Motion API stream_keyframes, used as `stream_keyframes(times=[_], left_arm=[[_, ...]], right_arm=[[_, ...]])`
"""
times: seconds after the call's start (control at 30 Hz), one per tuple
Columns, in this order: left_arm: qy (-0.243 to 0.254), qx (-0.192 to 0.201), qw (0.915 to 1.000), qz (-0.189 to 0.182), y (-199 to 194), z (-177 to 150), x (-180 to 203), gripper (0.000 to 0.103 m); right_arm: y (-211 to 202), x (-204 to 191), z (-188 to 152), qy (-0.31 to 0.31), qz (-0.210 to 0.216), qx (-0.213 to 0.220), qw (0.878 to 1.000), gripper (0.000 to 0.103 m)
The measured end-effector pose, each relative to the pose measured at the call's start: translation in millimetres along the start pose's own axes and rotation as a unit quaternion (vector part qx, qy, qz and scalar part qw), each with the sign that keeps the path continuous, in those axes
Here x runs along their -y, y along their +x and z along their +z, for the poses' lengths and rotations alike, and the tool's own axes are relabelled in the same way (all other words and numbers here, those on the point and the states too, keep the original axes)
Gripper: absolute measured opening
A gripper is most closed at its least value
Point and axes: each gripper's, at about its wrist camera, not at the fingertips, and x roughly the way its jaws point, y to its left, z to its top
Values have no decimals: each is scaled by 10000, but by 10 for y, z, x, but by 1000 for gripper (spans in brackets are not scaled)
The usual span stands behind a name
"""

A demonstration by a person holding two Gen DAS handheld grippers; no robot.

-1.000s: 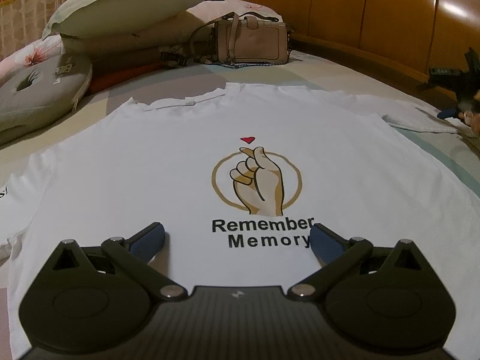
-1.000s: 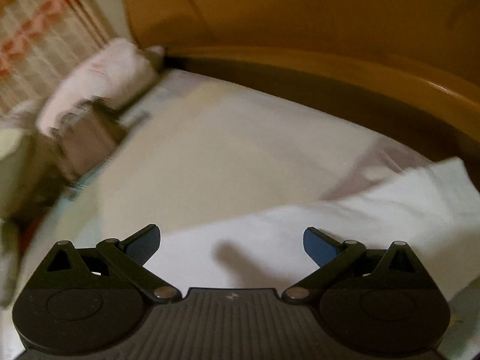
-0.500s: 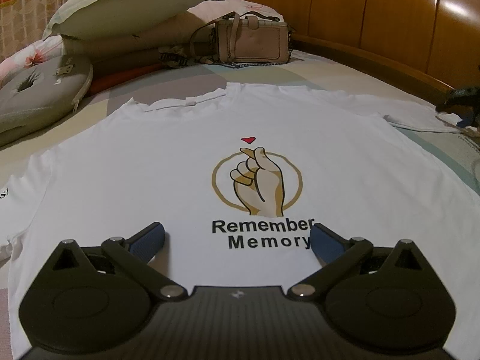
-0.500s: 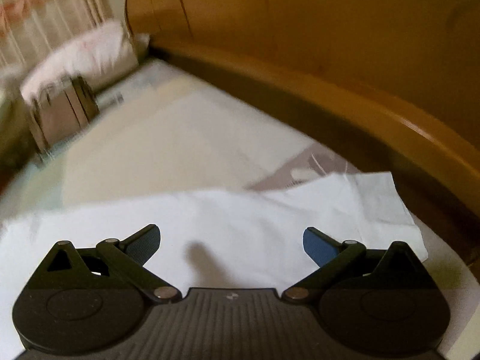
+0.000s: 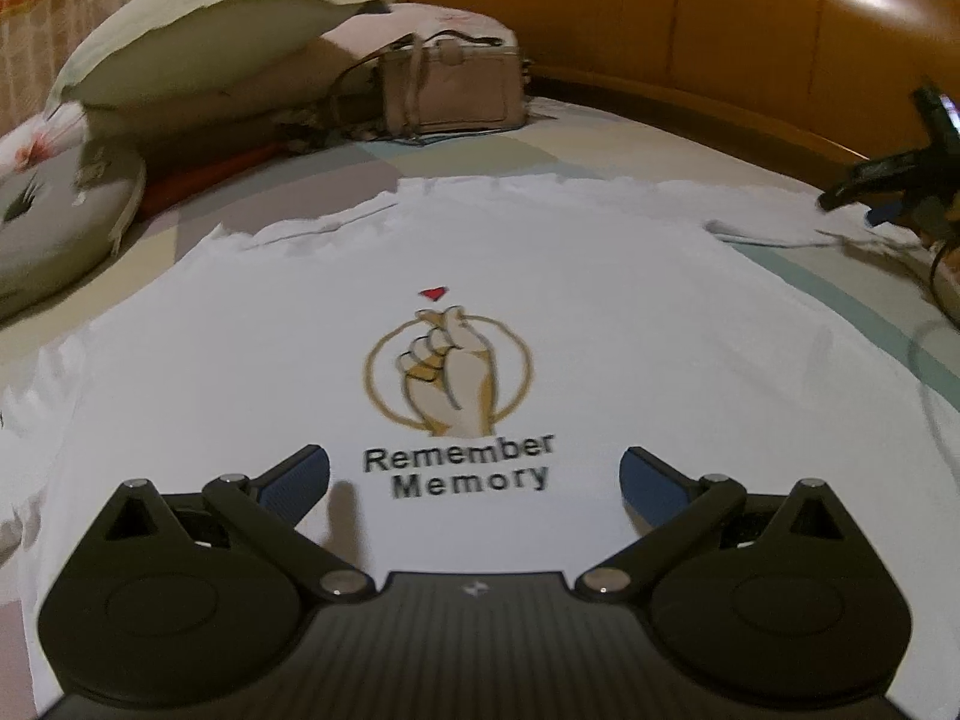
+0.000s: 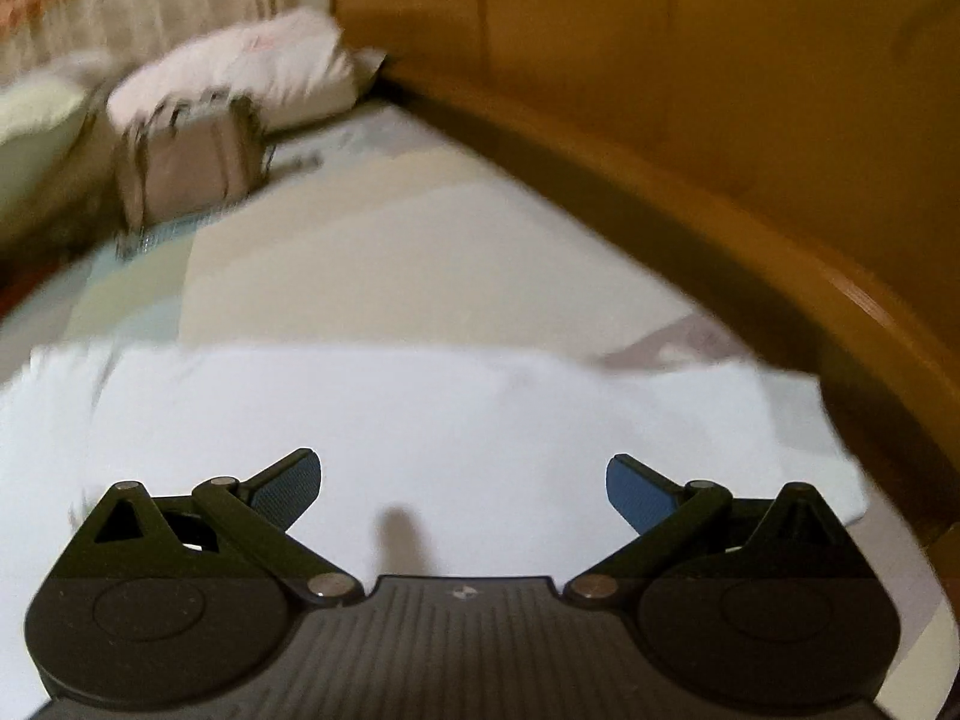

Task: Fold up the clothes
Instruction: 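Lift the grasped sleeve off the bed with the right gripper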

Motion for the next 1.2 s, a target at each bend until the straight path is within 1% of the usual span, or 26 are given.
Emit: stream_keyframes(times=[0.03,0.1,0.17,0.2,0.27,0.33,0.43,0.5,0.53,0.6,0.67,0.73,0.77,0.8,0.83,0.93,1.03,1.17,1.2], left_arm=[[64,11,10000,-14,-19,9,24,102],[151,59,9999,-7,-72,32,52,102],[137,118,9998,15,-124,55,38,102],[105,140,9998,0,-142,62,23,102],[44,181,9998,-26,-176,75,-4,102],[38,202,9998,2,-198,86,-12,102],[29,234,9997,41,-232,102,-24,102],[20,246,9997,42,-259,106,-22,102],[18,248,9997,44,-271,107,-17,102],[18,254,9997,47,-294,109,-8,102],[44,291,9996,24,-322,111,17,102],[69,319,9995,-34,-350,115,47,102],[87,327,9994,-41,-361,113,64,102],[106,334,9994,-47,-372,112,81,102],[125,343,9993,-55,-383,110,97,102],[177,386,9990,-108,-405,99,139,102],[199,437,9988,-137,-430,92,167,102],[160,554,9981,-206,-450,81,172,102],[129,568,9980,-231,-444,79,169,102]], right_arm=[[51,-35,-53,-12,-57,-121,9999,103],[11,-136,-146,-393,-292,-66,9988,103],[-111,-224,-183,-517,-509,-157,9972,103],[-217,-257,-199,-471,-412,-161,9979,103],[-510,-386,-251,-499,184,-2,9986,103],[-784,-593,-339,-722,768,98,9944,103],[-1033,-973,-557,-1178,1526,37,9812,103],[-1170,-1243,-745,-1489,1982,-43,9688,103],[-1212,-1364,-852,-1619,2126,-99,9636,103],[-1240,-1542,-1074,-1801,2163,-159,9594,103],[-1259,-1649,-1296,-2010,2112,-174,9564,103],[-1216,-1651,-1491,-2036,1996,-374,9578,103],[-1226,-1611,-1595,-1995,1929,-390,9599,103],[-1283,-1559,-1692,-1975,1906,-233,9613,103],[-1328,-1521,-1746,-1956,1885,-172,9622,103],[-1433,-1438,-1866,-2010,1804,-115,9628,103],[-1488,-1414,-1875,-2004,1711,-137,9646,103],[-1469,-1221,-1608,-1255,1778,188,9759,103],[-1465,-1132,-1518,-1024,1764,327,9784,103]])
